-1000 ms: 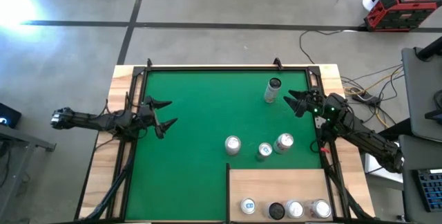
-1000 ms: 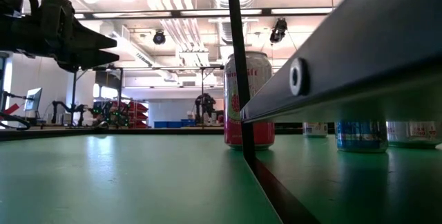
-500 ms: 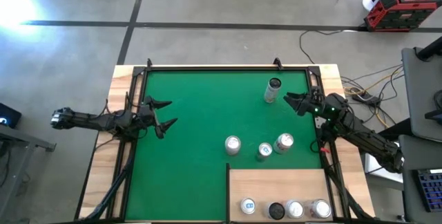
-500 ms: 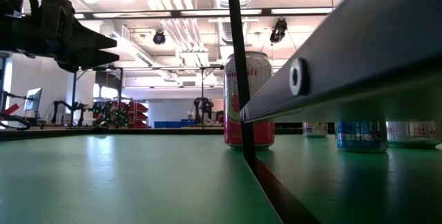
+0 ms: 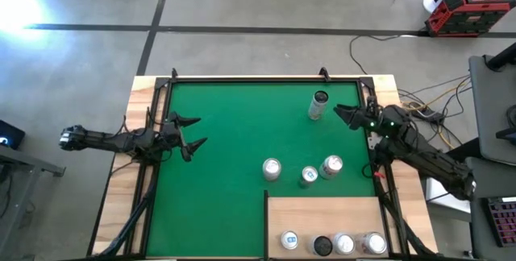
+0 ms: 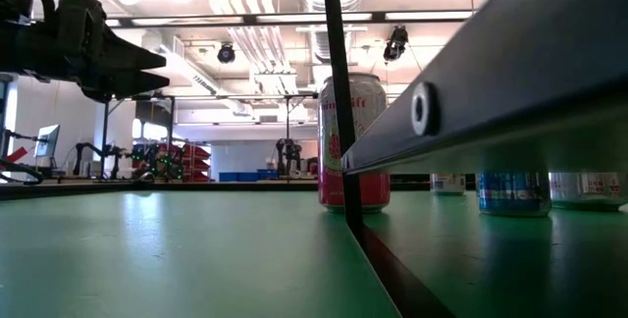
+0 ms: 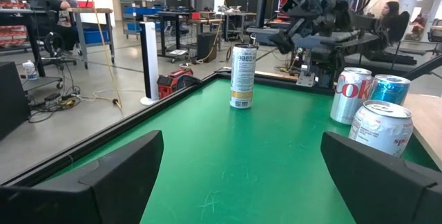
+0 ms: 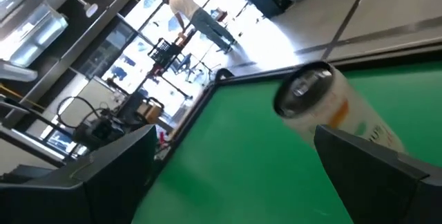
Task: Place canned beverage on shelf
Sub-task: Put the red-silver soda can aligned with the red-silver soda can on the shelf
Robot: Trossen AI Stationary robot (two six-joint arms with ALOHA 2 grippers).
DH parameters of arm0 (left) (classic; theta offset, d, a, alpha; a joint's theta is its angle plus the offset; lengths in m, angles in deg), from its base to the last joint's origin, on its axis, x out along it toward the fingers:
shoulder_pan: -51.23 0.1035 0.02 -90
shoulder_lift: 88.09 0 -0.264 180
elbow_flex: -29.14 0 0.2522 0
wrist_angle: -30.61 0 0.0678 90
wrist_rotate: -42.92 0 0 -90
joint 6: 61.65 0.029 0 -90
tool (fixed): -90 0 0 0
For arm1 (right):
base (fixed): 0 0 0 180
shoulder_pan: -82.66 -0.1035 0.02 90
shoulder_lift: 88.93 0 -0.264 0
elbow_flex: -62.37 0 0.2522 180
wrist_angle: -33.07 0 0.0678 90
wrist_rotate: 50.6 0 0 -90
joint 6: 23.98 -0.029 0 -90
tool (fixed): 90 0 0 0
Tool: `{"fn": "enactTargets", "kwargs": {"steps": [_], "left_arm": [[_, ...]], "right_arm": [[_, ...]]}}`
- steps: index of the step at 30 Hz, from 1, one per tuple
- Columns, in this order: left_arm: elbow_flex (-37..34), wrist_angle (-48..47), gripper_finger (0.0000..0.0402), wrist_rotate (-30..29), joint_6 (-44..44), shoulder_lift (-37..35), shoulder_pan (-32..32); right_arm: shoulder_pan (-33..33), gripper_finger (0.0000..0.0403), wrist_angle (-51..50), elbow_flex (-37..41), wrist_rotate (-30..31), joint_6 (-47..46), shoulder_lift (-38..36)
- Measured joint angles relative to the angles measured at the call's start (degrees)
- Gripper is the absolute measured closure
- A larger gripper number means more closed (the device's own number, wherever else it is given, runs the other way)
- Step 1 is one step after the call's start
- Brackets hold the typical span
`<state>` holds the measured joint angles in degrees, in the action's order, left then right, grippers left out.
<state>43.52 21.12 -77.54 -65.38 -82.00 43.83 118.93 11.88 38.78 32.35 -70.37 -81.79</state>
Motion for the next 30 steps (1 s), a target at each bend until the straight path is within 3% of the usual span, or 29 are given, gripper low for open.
{"fn": "enactTargets", "kwargs": {"steps": [5, 10, 18, 26, 30], "left_arm": [[0.0, 0.0, 0.0024, 0.0, 0.0, 0.0, 0.0], [0.0, -0.02, 0.0024, -0.02, 0.0, 0.0, 0.0], [0.0, -0.02, 0.0024, -0.02, 0.0, 0.0, 0.0], [0.0, -0.02, 0.0024, -0.02, 0.0, 0.0, 0.0], [0.0, 0.0, 0.0024, -0.02, 0.01, 0.0, 0.0]], "right_arm": [[-0.02, 0.0019, -5.71, -7.75, -0.88, -1.0, 8.14], [-0.02, 0.0019, -23.57, -18.88, -1.09, -6.04, 20.06], [-0.02, 0.0019, -46.46, -33.88, -11.25, -12.08, 35.57], [-0.02, 0.0019, -65.66, -41.52, -11.58, -12.21, 42.25], [-0.02, 0.0019, -65.15, -42.13, -14.03, -14.11, 42.0]]}}
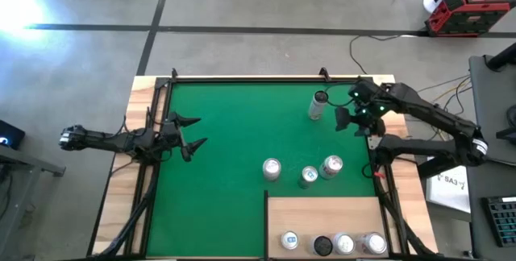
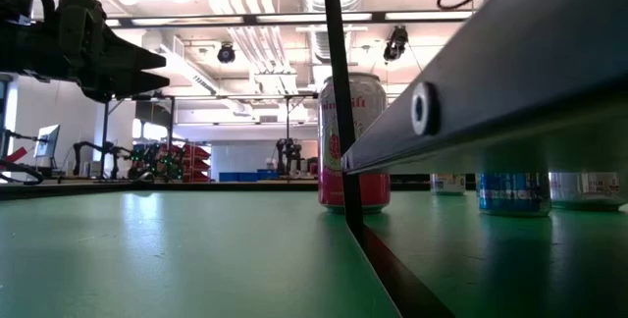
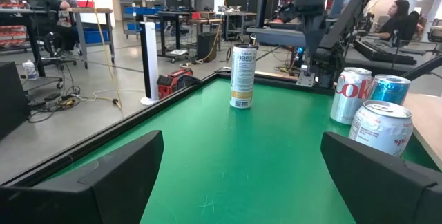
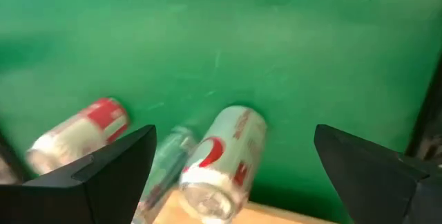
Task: Place canned beverage on shelf
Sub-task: Put the red-silver soda can aligned with the red-silver soda can on the shelf
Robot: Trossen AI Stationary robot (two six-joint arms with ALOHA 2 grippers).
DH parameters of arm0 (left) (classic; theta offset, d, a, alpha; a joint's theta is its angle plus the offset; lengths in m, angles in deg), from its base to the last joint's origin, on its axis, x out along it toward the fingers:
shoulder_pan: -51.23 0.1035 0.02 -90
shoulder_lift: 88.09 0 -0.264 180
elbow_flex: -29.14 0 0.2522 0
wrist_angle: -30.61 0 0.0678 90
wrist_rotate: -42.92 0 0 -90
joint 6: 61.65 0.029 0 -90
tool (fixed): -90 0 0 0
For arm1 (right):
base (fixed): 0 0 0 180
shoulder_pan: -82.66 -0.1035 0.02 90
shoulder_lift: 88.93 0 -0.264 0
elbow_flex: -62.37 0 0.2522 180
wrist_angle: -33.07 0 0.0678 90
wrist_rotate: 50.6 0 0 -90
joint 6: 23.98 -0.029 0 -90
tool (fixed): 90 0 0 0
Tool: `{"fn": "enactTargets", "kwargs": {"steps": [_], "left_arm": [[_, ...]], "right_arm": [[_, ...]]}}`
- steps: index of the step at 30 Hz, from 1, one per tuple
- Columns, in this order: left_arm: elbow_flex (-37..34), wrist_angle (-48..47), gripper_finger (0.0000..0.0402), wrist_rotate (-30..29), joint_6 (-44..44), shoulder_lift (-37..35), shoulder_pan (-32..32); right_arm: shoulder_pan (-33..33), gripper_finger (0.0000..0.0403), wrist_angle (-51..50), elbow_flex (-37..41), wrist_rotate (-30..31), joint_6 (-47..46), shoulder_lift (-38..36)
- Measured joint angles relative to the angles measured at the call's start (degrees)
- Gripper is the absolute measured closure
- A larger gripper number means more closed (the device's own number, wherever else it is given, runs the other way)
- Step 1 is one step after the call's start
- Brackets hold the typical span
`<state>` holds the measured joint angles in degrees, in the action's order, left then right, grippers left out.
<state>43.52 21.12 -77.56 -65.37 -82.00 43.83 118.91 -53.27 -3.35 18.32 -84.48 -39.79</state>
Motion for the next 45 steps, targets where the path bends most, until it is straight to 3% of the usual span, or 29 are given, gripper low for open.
{"fn": "enactTargets", "kwargs": {"steps": [11, 17, 27, 31, 40, 45], "left_arm": [[0.0, 0.01, 0.0024, 0.02, -0.01, 0.0, 0.0], [0.0, 0.01, 0.0024, 0.0, 0.0, 0.0, 0.0], [0.0, 0.01, 0.0024, 0.0, -0.01, 0.0, 0.0], [0.0, 0.01, 0.0024, 0.0, -0.01, 0.0, 0.0], [0.0, 0.01, 0.0024, 0.0, 0.0, 0.0, 0.0], [0.0, 0.01, 0.0024, 0.0, -0.01, 0.0, 0.0]], "right_arm": [[-1.15, 0.0019, 0.64, 3.24, -1.09, -2.92, -1.31], [-3.44, 0.0019, 3.23, 3.33, -4.89, 1.78, 1.11], [-12.42, 0.0019, 3.74, -2.57, -4.44, 2.36, 9.7], [-15.63, 0.0019, 1.55, -5.79, -4.36, -2.47, 13.41], [-24.4, 0.0019, -2.88, -14.69, 8.7, -11.41, 18.06], [-30.45, 0.0019, -7.99, -17.41, 9.1, -22.77, 19.72]]}}
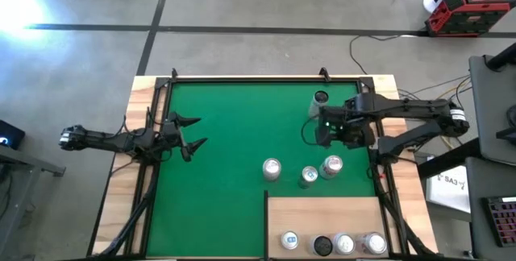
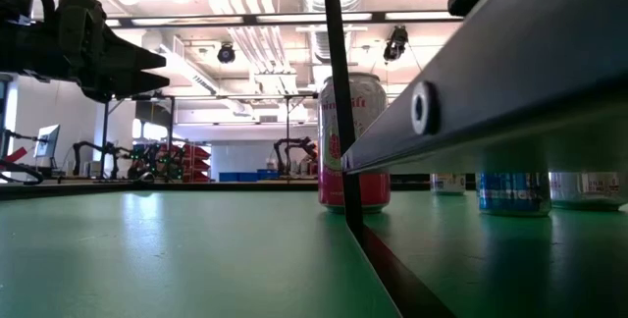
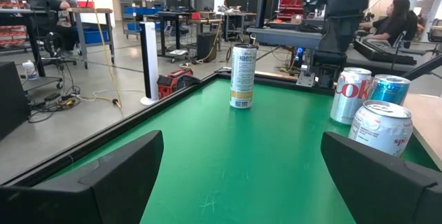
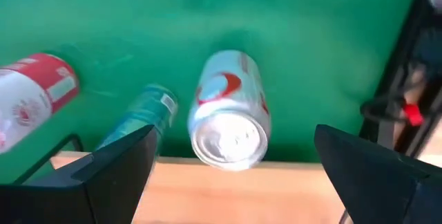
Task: Place canned beverage on shelf
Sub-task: Put the red-silver soda can aligned with the red-silver soda can on the shelf
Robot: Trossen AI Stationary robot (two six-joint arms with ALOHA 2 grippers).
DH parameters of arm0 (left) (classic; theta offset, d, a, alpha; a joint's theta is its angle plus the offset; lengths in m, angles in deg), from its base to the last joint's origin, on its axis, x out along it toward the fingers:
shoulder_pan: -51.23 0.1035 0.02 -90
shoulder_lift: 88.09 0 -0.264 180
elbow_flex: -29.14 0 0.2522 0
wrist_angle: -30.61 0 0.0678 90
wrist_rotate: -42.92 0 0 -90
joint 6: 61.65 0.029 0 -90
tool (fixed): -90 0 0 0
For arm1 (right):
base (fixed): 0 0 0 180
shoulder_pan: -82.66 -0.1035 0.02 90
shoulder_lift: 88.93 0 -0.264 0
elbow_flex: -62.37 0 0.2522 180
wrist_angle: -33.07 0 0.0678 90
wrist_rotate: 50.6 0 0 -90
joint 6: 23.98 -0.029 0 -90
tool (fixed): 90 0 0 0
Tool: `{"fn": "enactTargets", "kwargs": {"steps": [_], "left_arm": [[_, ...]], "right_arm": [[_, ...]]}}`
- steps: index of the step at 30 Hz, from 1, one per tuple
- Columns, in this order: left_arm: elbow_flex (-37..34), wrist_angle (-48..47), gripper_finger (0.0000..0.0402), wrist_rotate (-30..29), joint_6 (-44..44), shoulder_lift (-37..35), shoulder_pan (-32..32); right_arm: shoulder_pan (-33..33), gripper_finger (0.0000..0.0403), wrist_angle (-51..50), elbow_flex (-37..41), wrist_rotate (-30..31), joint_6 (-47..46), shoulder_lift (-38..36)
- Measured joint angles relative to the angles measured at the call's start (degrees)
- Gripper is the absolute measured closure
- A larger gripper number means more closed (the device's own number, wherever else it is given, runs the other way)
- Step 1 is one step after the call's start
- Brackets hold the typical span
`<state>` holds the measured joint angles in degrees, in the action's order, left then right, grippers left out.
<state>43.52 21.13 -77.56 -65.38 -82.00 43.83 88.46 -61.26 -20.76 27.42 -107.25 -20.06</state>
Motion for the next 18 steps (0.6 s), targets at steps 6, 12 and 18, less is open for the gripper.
{"fn": "enactTargets", "kwargs": {"steps": [6, 12, 18], "left_arm": [[0.0, 0.0, 0.0024, 0.01, 0.01, 0.0, 0.0], [0.0, 0.0, 0.0024, 0.0, 0.02, -0.02, 0.0], [0.0, 0.0, 0.0024, 0.0, 0.0, 0.0, 0.0]], "right_arm": [[-6.44, 0.0018, -0.11, -0.02, 0.01, -8.8, 0.33], [-13.29, 0.0018, 2.26, 0.09, 0.32, -17.48, 0.65], [-18.39, 0.0018, 3.62, 0.12, 4.45, -23.72, 2.08]]}}
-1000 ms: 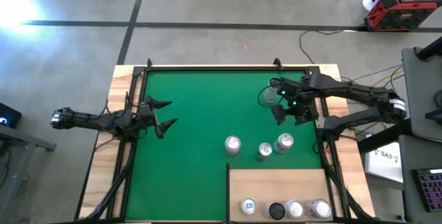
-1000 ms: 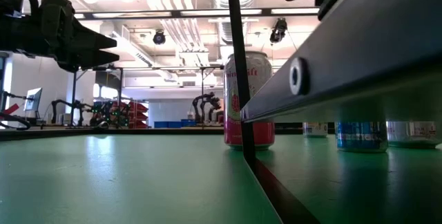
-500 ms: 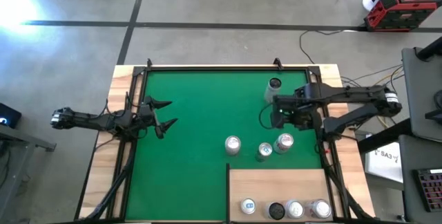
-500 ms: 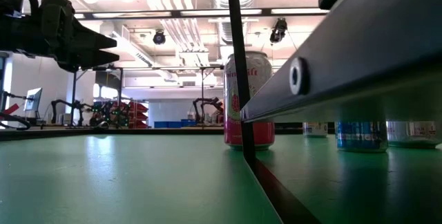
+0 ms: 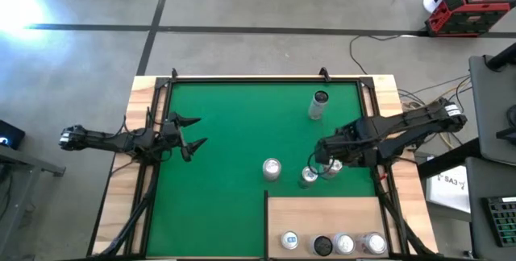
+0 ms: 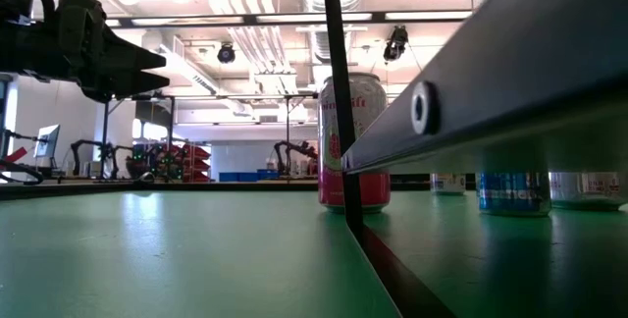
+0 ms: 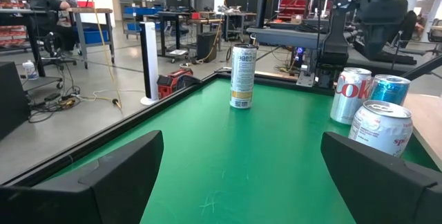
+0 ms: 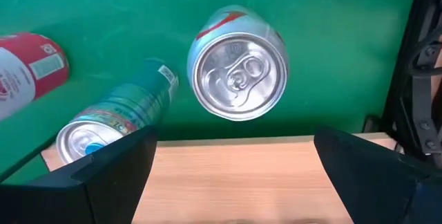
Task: Place canned beverage on shelf
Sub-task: Put the red-silver soda can aligned with the red-silver soda can on the shelf
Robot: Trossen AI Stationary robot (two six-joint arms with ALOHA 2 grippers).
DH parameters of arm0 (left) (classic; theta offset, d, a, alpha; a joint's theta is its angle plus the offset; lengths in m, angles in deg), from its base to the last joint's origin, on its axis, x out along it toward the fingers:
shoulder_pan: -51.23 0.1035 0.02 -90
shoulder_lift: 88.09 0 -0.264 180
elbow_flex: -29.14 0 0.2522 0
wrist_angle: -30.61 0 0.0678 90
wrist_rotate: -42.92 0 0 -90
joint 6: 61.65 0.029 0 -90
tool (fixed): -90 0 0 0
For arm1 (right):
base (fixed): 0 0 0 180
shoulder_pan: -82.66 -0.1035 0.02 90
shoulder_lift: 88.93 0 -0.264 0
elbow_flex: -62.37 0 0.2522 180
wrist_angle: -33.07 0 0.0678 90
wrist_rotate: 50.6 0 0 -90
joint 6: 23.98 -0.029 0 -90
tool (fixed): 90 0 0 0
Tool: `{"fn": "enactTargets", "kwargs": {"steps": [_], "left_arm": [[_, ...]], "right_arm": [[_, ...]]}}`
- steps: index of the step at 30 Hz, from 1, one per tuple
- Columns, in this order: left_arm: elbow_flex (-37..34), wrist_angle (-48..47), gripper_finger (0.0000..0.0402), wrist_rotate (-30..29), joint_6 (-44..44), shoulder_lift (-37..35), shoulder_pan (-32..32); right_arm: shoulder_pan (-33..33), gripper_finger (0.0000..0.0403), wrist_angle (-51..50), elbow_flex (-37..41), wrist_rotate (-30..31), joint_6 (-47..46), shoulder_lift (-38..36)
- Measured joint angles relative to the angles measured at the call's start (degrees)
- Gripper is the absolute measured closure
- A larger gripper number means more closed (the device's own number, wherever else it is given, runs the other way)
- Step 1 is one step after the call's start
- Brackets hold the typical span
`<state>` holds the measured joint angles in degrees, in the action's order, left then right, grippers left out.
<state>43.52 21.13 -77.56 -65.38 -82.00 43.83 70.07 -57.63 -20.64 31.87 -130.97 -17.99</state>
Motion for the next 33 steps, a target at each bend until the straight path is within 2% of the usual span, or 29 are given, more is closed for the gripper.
{"fn": "enactTargets", "kwargs": {"steps": [13, 25, 33], "left_arm": [[0.0, 0.0, 0.0024, 0.0, 0.0, 0.0, 0.0], [0.0, 0.01, 0.0024, 0.01, 0.0, 0.0, 0.0], [0.0, 0.0, 0.0024, 0.02, 0.0, 0.0, 0.0]], "right_arm": [[-1.17, 0.0018, 0.78, 0.16, 0.92, -4.35, 4.59], [-1.15, 0.0018, 8.95, 9.17, 2.8, -8.23, -0.67], [-1.15, 0.0018, 12.81, 13.27, 2.71, -10.17, -1.14]]}}
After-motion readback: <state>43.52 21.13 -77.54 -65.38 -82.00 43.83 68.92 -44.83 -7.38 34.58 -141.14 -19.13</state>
